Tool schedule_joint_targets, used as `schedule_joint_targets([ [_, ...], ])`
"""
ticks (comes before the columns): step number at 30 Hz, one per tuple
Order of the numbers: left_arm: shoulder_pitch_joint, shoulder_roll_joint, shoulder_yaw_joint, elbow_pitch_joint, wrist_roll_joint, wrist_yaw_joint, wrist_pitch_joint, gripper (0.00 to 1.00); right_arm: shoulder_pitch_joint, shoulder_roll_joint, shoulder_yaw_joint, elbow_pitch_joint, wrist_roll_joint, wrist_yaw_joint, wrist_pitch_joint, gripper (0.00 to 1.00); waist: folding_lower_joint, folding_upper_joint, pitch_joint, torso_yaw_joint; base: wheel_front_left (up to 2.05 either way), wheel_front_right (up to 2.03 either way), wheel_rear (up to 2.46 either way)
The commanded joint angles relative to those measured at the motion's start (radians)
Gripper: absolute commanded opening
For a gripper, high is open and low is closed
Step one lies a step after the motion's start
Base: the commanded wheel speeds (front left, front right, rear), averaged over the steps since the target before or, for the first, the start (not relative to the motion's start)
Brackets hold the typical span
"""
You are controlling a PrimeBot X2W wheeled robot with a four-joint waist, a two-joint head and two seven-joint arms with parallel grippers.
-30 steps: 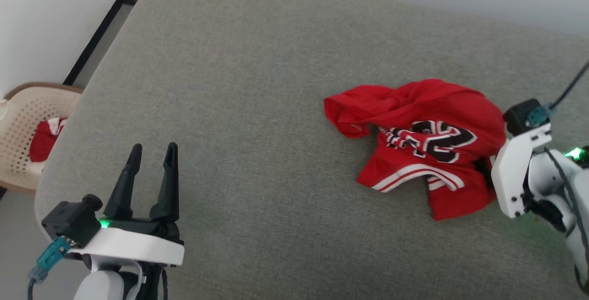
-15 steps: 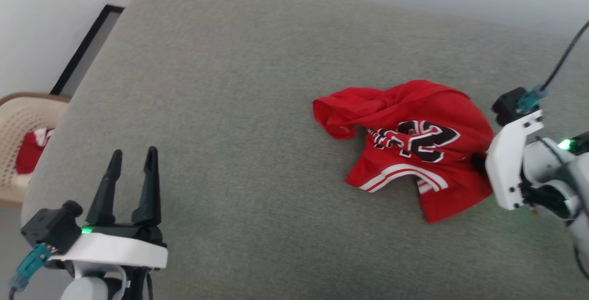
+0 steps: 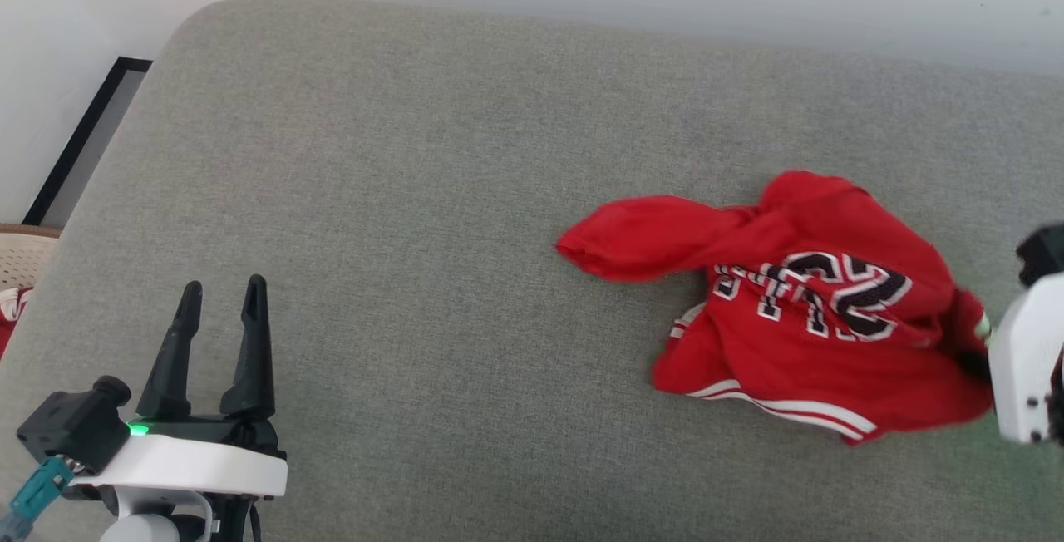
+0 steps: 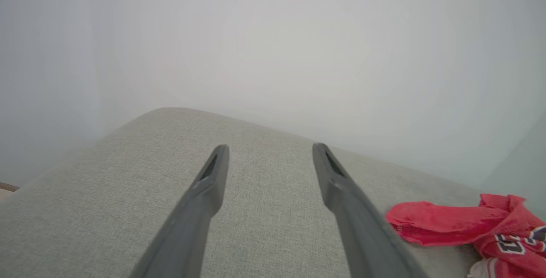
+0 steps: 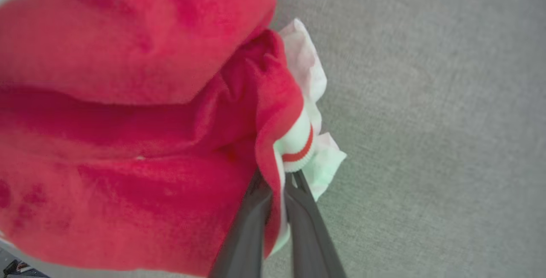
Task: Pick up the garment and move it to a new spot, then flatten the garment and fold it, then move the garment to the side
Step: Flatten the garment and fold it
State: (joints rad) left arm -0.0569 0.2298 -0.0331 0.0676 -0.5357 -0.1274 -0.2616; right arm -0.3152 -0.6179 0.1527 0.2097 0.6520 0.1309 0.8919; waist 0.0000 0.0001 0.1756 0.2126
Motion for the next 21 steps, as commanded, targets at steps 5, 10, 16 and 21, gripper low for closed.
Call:
schedule_joint_targets([
  [5,-0.021,0.02,-0.025,0.01,-0.01,-0.002,-0.005,1.0,0.04,0.101,-0.087,0.051,-0.086,0.0,-0.021,0.18,0.0,-0.0001,0.003,0.0,0.0,0.0,0.0],
  [10,-0.041,0.061,-0.074,0.025,-0.059,-0.002,0.002,1.0,0.022,0.149,-0.111,0.058,-0.133,0.0,-0.059,1.0,0.0,-0.0001,-0.01,-0.015,0.0,0.0,0.0],
  [16,-0.064,0.114,-0.11,0.01,-0.107,-0.002,0.066,1.0,0.027,0.178,-0.127,-0.017,-0.151,0.0,-0.112,1.0,0.0,-0.0001,-0.029,-0.051,0.0,0.0,0.0],
  [21,-0.097,0.171,-0.149,-0.032,-0.18,-0.002,0.186,1.0,0.058,0.222,-0.147,-0.123,-0.164,0.0,-0.206,1.0,0.0,-0.0001,-0.056,-0.105,0.0,0.0,0.0],
])
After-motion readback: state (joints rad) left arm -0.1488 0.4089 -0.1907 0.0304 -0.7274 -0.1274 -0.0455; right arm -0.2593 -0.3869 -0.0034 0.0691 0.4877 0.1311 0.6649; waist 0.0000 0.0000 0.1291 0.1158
